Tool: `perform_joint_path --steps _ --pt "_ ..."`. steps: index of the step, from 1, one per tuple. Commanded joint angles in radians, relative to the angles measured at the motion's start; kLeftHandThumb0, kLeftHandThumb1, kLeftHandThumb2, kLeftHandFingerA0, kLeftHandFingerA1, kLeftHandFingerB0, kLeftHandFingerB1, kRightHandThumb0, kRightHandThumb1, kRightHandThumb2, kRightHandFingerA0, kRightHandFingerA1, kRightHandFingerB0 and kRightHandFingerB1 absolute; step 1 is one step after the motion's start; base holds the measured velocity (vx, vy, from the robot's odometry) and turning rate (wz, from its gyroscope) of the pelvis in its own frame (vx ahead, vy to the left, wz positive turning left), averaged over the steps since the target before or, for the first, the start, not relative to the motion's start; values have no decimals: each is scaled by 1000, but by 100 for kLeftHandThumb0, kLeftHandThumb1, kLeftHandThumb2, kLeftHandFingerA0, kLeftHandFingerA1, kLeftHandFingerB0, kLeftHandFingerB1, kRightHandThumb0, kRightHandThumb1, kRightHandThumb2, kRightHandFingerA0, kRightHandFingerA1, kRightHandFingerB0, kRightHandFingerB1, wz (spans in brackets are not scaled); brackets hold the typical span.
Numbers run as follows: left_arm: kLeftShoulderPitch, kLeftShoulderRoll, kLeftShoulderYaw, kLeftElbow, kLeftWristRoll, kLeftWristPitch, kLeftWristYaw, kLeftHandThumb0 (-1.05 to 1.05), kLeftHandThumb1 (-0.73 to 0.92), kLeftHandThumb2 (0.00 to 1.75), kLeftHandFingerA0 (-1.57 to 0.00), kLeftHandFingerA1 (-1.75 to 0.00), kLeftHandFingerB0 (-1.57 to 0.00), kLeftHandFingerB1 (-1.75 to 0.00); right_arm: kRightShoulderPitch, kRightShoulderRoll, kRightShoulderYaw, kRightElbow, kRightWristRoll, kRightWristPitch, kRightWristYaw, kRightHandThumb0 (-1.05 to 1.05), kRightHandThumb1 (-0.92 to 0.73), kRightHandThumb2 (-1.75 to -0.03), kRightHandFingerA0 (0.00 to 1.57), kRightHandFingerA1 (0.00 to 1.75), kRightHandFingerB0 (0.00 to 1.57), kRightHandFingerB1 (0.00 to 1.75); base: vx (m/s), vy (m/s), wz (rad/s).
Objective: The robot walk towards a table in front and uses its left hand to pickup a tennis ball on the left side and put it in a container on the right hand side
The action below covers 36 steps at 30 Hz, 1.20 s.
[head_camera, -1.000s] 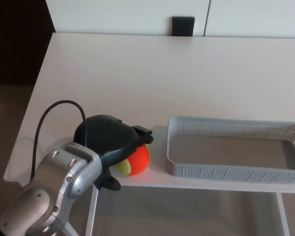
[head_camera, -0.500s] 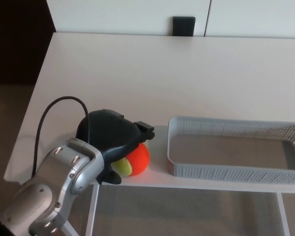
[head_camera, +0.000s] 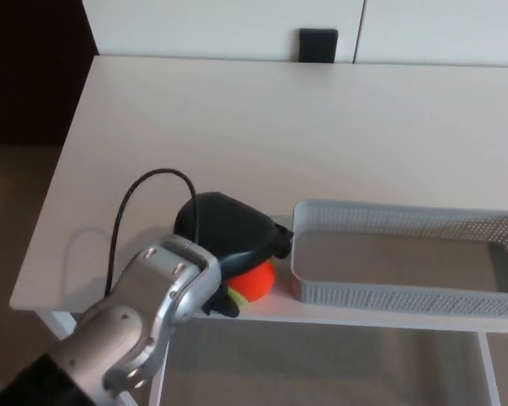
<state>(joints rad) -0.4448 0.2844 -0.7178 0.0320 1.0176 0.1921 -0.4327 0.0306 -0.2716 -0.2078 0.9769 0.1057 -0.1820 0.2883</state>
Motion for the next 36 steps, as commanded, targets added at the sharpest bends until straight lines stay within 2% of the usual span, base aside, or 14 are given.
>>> perform_joint_path --steps 1,8,10,16,21,23,24,25,26,30,33,34,35,36 --pt "-13 -18 -43 99 58 22 -36 -29 55 57 -93 -77 -77 -48 -16 0 -8 -6 10 14 -7 -40 -58 -57 40 47 29 35 0 0 0" --pt "-6 7 -18 107 38 -4 -19 -30 57 58 -91 -60 -74 -48 -31 -3 -2 -9 1 28 -15 -42 -57 -56 44 48 30 35 0 0 0" --pt "4 19 -7 102 31 -18 11 -32 55 57 -87 -110 -74 -49 -33 -6 -3 -5 0 33 -18 -41 -57 -56 47 49 29 35 0 0 0" --pt "20 70 63 20 2 -36 18 -30 59 58 -75 -138 -77 -50 -31 -6 8 -3 -13 31 -29 -40 -57 -57 47 49 29 35 0 0 0" --pt "26 106 190 -122 -61 -43 37 -29 71 65 -78 -146 -83 -74 -31 -8 8 5 -14 29 -25 -39 -59 -57 48 49 29 35 0 0 0" --pt "1 102 231 -145 -66 -30 29 -31 80 63 -80 -141 -80 -59 -50 -9 8 5 -14 39 -26 -40 -58 -56 48 49 30 35 0 0 0" --pt "-13 95 261 -155 -81 -31 36 -31 63 98 -95 -114 -65 -65 -56 -7 8 2 -15 45 -29 -40 -57 -56 48 50 30 35 0 0 0" --pt "-14 92 272 -158 -85 -36 39 -31 63 98 -95 -114 -65 -65 -56 -6 8 0 -16 46 -30 -40 -57 -56 48 50 30 35 0 0 0" --pt "-19 88 282 -159 -91 -41 46 -26 73 64 -86 -139 -75 -51 -55 -6 9 1 -19 45 -32 -40 -57 -56 47 49 30 35 0 0 0" --pt "-91 72 337 -128 -103 -83 138 -25 72 63 -73 -156 -76 -79 -78 -9 11 18 -26 44 -37 -42 -57 -56 48 48 29 35 0 0 0" --pt "-123 54 351 -119 -127 -101 147 -41 56 76 -87 -138 -74 -64 -76 -8 9 18 -23 43 -32 -40 -57 -56 49 50 30 35 0 0 0" --pt "-128 47 345 -120 -126 -120 168 -33 66 59 -81 -157 -79 -60 -68 -9 7 16 -21 36 -29 -41 -56 -56 47 51 31 37 0 0 0" --pt "-138 36 337 -122 -121 -122 171 -31 74 64 -79 -167 -71 -84 -68 -8 8 18 -22 32 -30 -43 -55 -57 47 51 31 37 0 0 0" --pt "-149 24 327 -123 -116 -122 172 -31 74 64 -79 -167 -71 -84 -69 -7 10 19 -25 29 -30 -43 -55 -57 47 51 31 37 0 0 0"
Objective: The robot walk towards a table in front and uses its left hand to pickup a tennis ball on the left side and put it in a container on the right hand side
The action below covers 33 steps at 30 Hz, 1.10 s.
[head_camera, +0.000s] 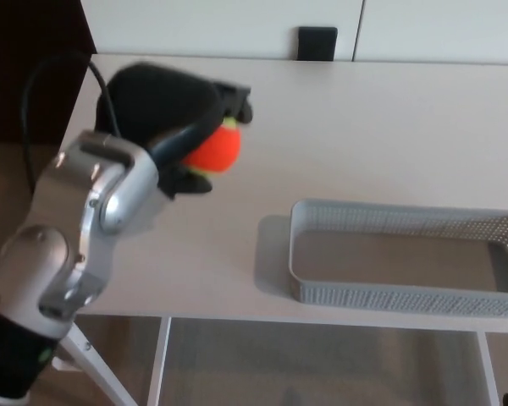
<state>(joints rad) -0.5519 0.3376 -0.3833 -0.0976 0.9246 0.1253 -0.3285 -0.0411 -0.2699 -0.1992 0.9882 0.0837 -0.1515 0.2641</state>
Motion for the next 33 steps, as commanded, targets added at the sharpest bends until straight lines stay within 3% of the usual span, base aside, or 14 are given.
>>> perform_joint_path --steps 1,2,3,4,5,6,7,11,12,16,20,21,26,33 --pt "-52 -45 -19 5 -21 -57 68 -27 81 64 -82 -174 -65 -125 1 -7 5 10 -6 0 -8 -42 -56 -56 48 50 31 35 0 0 0" --pt "-61 -63 -30 5 -21 -60 68 -27 81 64 -82 -174 -65 -125 -1 -5 9 12 -9 2 -11 -42 -56 -56 48 50 31 35 0 0 0" --pt "-70 -92 -60 -1 0 -47 55 -38 55 91 -107 -134 -72 -100 9 0 13 10 -14 -2 -16 -42 -55 -56 50 50 31 35 0 0 0" --pt "-72 -103 -72 -3 9 -41 50 -38 55 91 -107 -134 -72 -100 14 1 15 9 -15 -4 -18 -42 -55 -56 50 50 31 35 0 0 0" --pt "-81 -129 -91 -11 17 -23 32 -35 71 61 -84 -160 -78 -49 19 1 19 11 -16 -8 -13 -43 -56 -56 50 50 30 35 0 0 0" --pt "-82 -132 -94 -11 18 -20 30 -35 71 61 -84 -160 -78 -49 19 1 20 11 -16 -9 -13 -43 -56 -56 50 50 30 35 0 0 0" --pt "-102 -165 -124 -4 40 3 6 -39 73 61 -88 -134 -81 -49 22 2 25 7 -19 -7 -14 -43 -56 -56 50 49 30 35 0 0 0" --pt "-145 -247 -188 71 59 17 30 -36 69 63 -87 -142 -83 -51 7 8 34 9 -21 -6 -24 -40 -58 -56 49 49 31 36 0 0 0" --pt "-161 -271 -212 95 71 27 16 -31 68 60 -85 -120 -81 -49 8 8 38 1 -23 -4 -24 -42 -56 -56 52 52 32 36 0 0 0" --pt "-179 -319 -262 154 98 27 49 -30 65 61 -92 -134 -82 -52 8 7 52 -7 -36 -5 -36 -44 -56 -56 55 53 33 37 0 0 0" --pt "-171 -352 -293 172 109 36 62 -32 72 61 -95 -123 -79 -57 18 4 60 -22 -40 -5 -40 -44 -55 -56 56 53 34 37 0 0 0" --pt "-165 -355 -300 176 106 31 65 -34 76 62 -94 -112 -77 -56 14 4 60 -15 -40 -6 -40 -44 -55 -56 56 52 34 37 0 0 0" --pt "-156 -351 -313 181 116 31 55 -36 83 65 -92 -130 -79 -56 12 7 63 -26 -38 -5 -38 -44 -55 -56 55 51 32 37 0 0 0" --pt "-145 -336 -301 188 111 35 52 -31 79 65 -89 -133 -75 -54 -7 5 80 -11 -56 2 -51 -41 -57 -56 54 50 33 37 0 0 0"
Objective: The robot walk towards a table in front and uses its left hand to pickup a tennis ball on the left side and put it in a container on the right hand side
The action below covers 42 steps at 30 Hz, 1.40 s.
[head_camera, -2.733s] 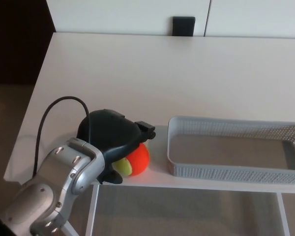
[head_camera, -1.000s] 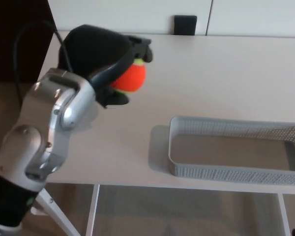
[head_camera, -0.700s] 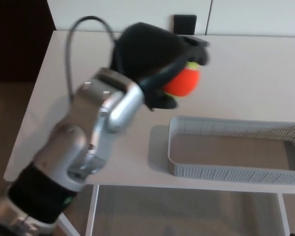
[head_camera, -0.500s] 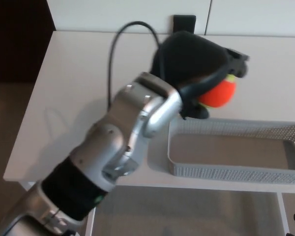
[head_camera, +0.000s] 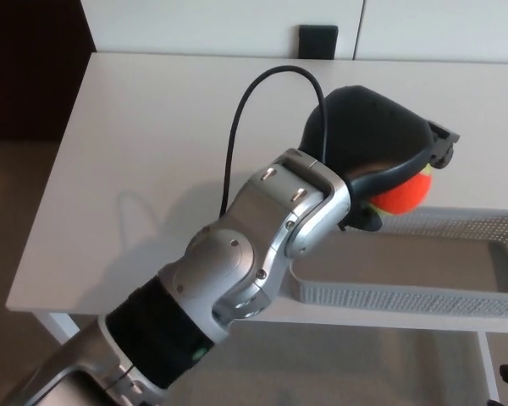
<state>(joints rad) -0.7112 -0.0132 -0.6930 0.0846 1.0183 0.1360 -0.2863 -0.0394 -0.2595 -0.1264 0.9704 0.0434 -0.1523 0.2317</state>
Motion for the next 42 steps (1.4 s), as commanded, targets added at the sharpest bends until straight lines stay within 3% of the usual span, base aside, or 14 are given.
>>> perform_joint_path --steps 1,2,6,7,10,12,20,21,22,23,24,25,28,42 --pt "19 20 10 4 17 22 10 -31 79 65 -89 -133 -75 -54 -8 -7 10 11 -19 -2 -19 -41 -57 -56 54 50 33 37 0 0 0" --pt "22 28 9 2 20 18 13 -29 75 65 -90 -142 -74 -53 -9 -7 12 15 -20 -1 -21 -41 -57 -56 55 50 33 37 0 0 0" --pt "36 51 -1 -7 44 17 21 -35 74 64 -88 -139 -77 -52 4 -3 13 8 -17 -7 -22 -40 -57 -56 55 52 32 37 0 0 0" --pt "43 53 -1 -10 38 15 13 -34 76 63 -83 -125 -73 -46 8 -3 15 9 -19 -10 -23 -42 -57 -56 55 51 33 37 0 0 0" --pt "53 60 -4 -16 34 11 -6 -32 74 62 -83 -121 -71 -45 16 -5 20 6 -22 -19 -21 -41 -57 -56 55 52 33 38 0 0 0" --pt "53 78 -13 -19 54 -1 4 -31 69 60 -81 -102 -70 -42 11 -6 20 -1 -20 -6 -24 -40 -58 -57 53 51 33 38 0 0 0" --pt "82 70 -16 -36 49 21 -10 -37 69 63 -88 -117 -57 -39 14 -7 27 -9 -21 -6 -19 -42 -59 -57 54 51 33 37 0 0 0" --pt "81 69 -16 -35 51 24 -18 -46 66 60 -78 -86 -46 -34 11 -7 25 -7 -19 -5 -19 -42 -58 -56 55 52 34 38 0 0 0" --pt "80 67 -17 -34 52 29 -27 -46 66 60 -78 -86 -46 -34 8 -6 23 -5 -16 -5 -18 -42 -58 -56 55 52 34 38 0 0 0" --pt "81 64 -20 -39 55 46 -68 -74 50 82 -24 -43 -15 -40 7 -6 23 -4 -17 -6 -21 -41 -58 -56 56 53 34 38 0 0 0" --pt "82 63 -20 -41 57 53 -85 -74 50 82 -24 -43 -15 -40 6 -6 24 -4 -18 -7 -22 -41 -58 -56 56 53 34 38 0 0 0" --pt "84 63 -22 -42 58 62 -110 -75 45 87 -3 -23 -3 -28 5 -6 25 -7 -19 -2 -24 -41 -58 -56 55 51 33 37 0 0 0" --pt "79 70 -24 -48 64 86 -174 -90 50 94 0 0 -1 -11 -7 -6 34 1 -32 -4 -33 -42 -57 -56 54 50 33 37 0 0 0" --pt "98 79 -19 -77 77 113 -231 -91 50 97 0 0 -2 -9 2 -12 38 -1 -34 -7 -26 -43 -56 -56 56 52 33 38 0 0 0"
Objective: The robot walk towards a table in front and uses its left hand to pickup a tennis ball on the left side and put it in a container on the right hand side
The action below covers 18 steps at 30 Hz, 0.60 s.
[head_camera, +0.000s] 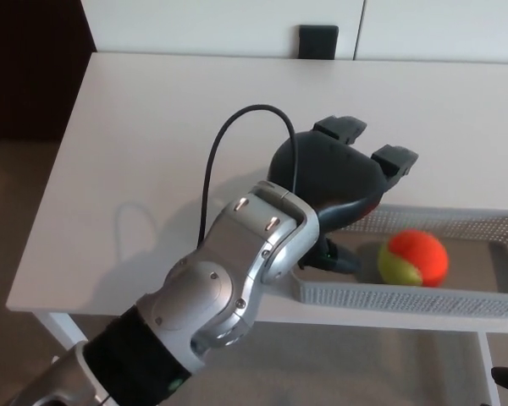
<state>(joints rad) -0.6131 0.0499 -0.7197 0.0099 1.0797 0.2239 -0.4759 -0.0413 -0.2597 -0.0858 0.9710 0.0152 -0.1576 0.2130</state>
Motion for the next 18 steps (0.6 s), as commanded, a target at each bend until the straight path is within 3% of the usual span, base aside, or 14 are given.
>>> perform_joint_path --steps 1,7,14,16,17,18 --pt "-13 20 15 6 11 21 -40 -91 50 97 0 0 -2 -9 -11 -9 -3 3 -7 -2 -10 -41 -56 -56 57 53 33 38 0 0 0" --pt "-27 61 57 -60 -9 -1 -57 -94 53 99 0 0 0 -5 -14 -4 -7 3 -4 -4 -7 -44 -55 -56 54 51 32 38 0 0 0" --pt "21 173 287 -430 -131 -48 -69 -90 53 96 -4 -5 -6 -11 9 -9 -11 11 -1 -20 4 -44 -53 -55 48 49 33 39 0 0 0" --pt "52 237 391 -591 -176 -82 -69 -86 50 94 -5 -13 -7 -17 9 -12 -4 12 -12 -15 -6 -43 -55 -56 51 49 33 38 0 0 0" --pt "78 249 426 -646 -201 -88 -69 -93 64 61 -1 -27 -2 -26 16 -13 -5 7 -10 -11 -2 -42 -56 -56 52 50 33 38 0 0 0" --pt "116 272 494 -733 -253 -83 -91 -83 48 94 -4 -12 -3 -13 18 -13 -3 10 -12 -14 0 -43 -55 -56 54 52 32 38 0 0 0"
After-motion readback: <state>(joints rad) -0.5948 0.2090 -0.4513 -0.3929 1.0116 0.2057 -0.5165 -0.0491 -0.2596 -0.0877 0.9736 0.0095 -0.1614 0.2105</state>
